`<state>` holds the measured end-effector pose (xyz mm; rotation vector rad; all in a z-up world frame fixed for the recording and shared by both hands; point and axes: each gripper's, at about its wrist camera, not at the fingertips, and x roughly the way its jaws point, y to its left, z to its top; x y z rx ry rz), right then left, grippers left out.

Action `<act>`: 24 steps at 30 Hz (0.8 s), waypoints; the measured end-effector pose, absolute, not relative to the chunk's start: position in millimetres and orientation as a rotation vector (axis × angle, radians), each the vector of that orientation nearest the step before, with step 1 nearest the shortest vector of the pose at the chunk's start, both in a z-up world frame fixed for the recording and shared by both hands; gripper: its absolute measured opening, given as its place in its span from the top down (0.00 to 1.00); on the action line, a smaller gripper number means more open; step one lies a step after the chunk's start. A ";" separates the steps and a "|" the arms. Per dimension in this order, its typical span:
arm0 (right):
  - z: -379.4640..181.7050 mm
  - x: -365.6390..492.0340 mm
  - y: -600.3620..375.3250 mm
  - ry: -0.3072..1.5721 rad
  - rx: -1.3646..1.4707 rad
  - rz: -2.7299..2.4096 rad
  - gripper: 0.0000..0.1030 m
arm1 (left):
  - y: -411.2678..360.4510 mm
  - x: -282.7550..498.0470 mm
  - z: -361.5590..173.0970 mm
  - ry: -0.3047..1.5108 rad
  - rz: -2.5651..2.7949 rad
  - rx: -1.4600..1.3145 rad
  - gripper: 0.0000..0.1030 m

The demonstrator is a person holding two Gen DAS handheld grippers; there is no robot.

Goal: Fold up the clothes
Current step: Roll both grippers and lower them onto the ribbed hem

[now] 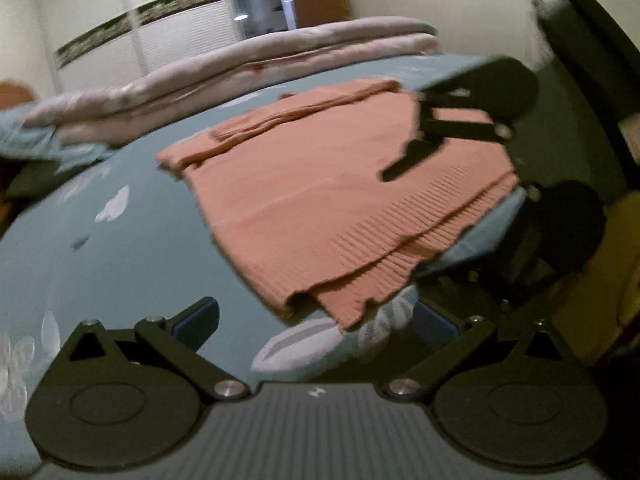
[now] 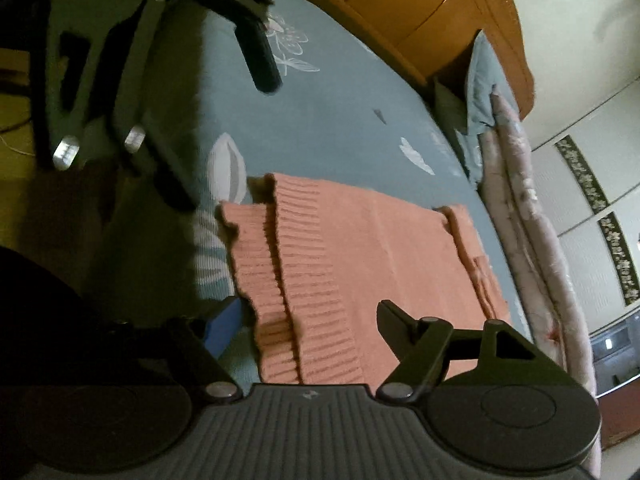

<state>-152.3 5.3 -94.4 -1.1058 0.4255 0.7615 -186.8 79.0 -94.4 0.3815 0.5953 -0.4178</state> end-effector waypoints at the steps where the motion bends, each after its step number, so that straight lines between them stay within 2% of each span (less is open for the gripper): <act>1: -93.6 -150.5 7.5 0.428 -1.100 0.761 0.25 | 76.0 -186.4 -95.3 0.592 -0.435 0.405 0.01; 3: -94.8 -147.1 11.9 0.438 -1.090 0.758 0.26 | 70.4 -186.1 -96.9 0.580 -0.463 0.455 0.01; 5: -96.1 -147.4 13.4 0.457 -1.077 0.772 0.37 | 65.7 -186.2 -98.4 0.567 -0.484 0.509 0.01; 7: -96.4 -147.9 14.2 0.484 -1.058 0.792 0.68 | 61.2 -186.5 -99.9 0.551 -0.503 0.569 0.01; 9: -95.8 -150.3 13.4 0.500 -1.045 0.799 0.72 | 56.4 -187.6 -101.6 0.529 -0.515 0.638 0.01; 11: -95.3 -153.4 12.0 0.507 -1.030 0.808 0.80 | 50.4 -188.4 -104.8 0.502 -0.523 0.723 0.01; 12: -93.4 -154.1 10.9 0.518 -1.004 0.816 0.90 | 47.4 -188.2 -106.6 0.488 -0.523 0.760 0.01; 13: -91.1 -154.2 9.8 0.533 -0.976 0.825 0.95 | 44.9 -187.8 -108.4 0.474 -0.525 0.791 0.01; 15: -88.6 -154.2 7.4 0.539 -0.947 0.827 0.95 | 41.1 -185.3 -110.1 0.446 -0.519 0.829 0.02; 17: -87.3 -153.0 5.4 0.544 -0.934 0.821 0.95 | 37.5 -181.4 -111.0 0.429 -0.517 0.857 0.11; 21: -78.6 -141.5 3.7 0.559 -0.869 0.830 0.95 | 33.9 -167.5 -110.8 0.444 -0.493 0.861 0.20; 22: -76.4 -139.3 3.3 0.565 -0.853 0.832 0.95 | 33.3 -165.1 -111.5 0.447 -0.494 0.862 0.29; 23: -74.6 -139.0 2.7 0.569 -0.838 0.830 0.95 | 32.4 -162.5 -112.2 0.452 -0.486 0.864 0.42; 24: -73.0 -138.6 1.7 0.571 -0.824 0.829 0.95 | 31.5 -159.8 -112.9 0.458 -0.477 0.866 0.48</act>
